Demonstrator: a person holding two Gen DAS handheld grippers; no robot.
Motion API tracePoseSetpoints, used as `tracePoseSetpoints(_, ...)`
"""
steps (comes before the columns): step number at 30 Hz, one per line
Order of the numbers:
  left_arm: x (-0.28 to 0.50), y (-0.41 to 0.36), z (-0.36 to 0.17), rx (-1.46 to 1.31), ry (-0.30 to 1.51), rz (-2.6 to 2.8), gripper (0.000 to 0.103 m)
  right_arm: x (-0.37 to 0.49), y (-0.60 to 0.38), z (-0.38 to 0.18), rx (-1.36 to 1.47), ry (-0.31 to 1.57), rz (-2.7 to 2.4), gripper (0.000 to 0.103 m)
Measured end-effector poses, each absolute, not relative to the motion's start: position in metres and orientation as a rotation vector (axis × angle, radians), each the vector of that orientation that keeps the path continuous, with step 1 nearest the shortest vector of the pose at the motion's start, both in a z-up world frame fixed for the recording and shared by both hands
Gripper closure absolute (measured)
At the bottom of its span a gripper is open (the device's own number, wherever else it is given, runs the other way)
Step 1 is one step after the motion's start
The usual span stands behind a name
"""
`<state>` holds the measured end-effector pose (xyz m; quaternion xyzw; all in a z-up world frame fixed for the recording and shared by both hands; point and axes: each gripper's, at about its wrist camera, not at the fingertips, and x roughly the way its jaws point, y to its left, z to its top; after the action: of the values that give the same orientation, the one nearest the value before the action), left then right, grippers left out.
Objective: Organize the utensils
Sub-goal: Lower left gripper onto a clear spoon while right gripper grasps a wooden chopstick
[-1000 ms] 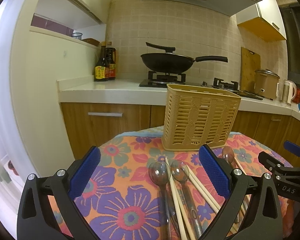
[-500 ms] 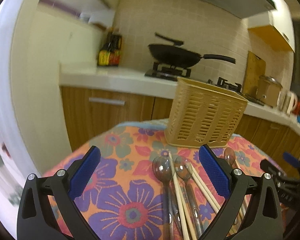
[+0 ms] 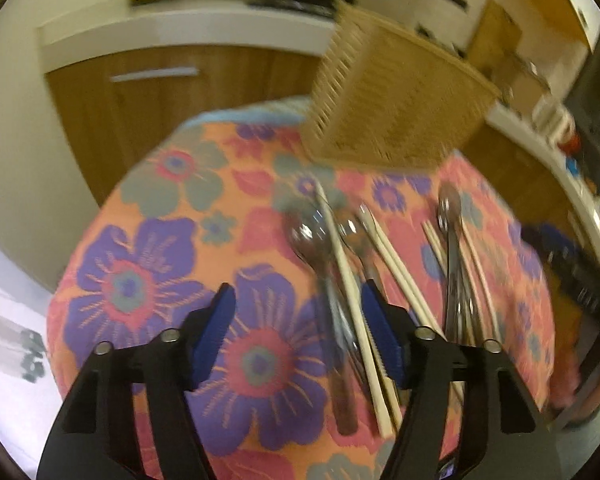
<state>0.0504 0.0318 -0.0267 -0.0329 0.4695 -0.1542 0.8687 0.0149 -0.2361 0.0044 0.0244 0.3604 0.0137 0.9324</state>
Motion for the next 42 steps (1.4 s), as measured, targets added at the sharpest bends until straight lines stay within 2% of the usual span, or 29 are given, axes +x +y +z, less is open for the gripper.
tracePoseSetpoints(2, 0.052, 0.02, -0.032, -0.011, 1.025, -0.338, 0.047, 0.022, -0.237, 0.006, 0.059, 0.808, 0.046, 0.043)
tracePoseSetpoints(7, 0.049, 0.007, -0.044, 0.103, 1.077, -0.332, 0.065, 0.04, -0.238, -0.011, 0.144, 0.995, 0.158, 0.06)
tracePoseSetpoints(9, 0.047, 0.006, -0.045, 0.124, 1.07, -0.332, 0.066, 0.046, -0.235, -0.019, 0.164, 1.041, 0.182, 0.068)
tracePoseSetpoints(14, 0.047, 0.006, -0.044, 0.125, 1.064, -0.34, 0.07, 0.054, -0.235, -0.037, 0.145, 1.109, 0.132, 0.071)
tracePoseSetpoints(16, 0.046, 0.006, -0.043, 0.113, 1.067, -0.352, 0.083, 0.054, -0.233, -0.044, 0.123, 1.136, 0.122, 0.076)
tracePoseSetpoints(18, 0.046, 0.011, -0.043, 0.095, 1.073, -0.35, 0.09, 0.054, -0.231, -0.048, 0.102, 1.152, 0.114, 0.083)
tracePoseSetpoints(24, 0.044, 0.018, -0.041, 0.088, 1.067, -0.33, 0.092, 0.049, -0.222, -0.052, 0.011, 1.159, 0.09, 0.093)
tracePoseSetpoints(30, 0.046, 0.028, -0.04, 0.043, 1.075, -0.314, 0.092, 0.044, -0.221, -0.052, 0.026, 1.184, 0.112, 0.094)
tracePoseSetpoints(34, 0.058, 0.022, -0.036, 0.06, 1.069, -0.303, 0.078, 0.047, -0.232, -0.051, 0.07, 1.229, 0.145, 0.093)
tracePoseSetpoints(41, 0.081, 0.005, -0.04, 0.162, 1.112, -0.284, 0.079, 0.06, -0.232, -0.046, 0.039, 1.31, 0.146, 0.092)
tracePoseSetpoints(42, 0.081, 0.002, -0.041, 0.18, 1.11, -0.283, 0.085, 0.062, -0.229, -0.045, 0.03, 1.318, 0.142, 0.092)
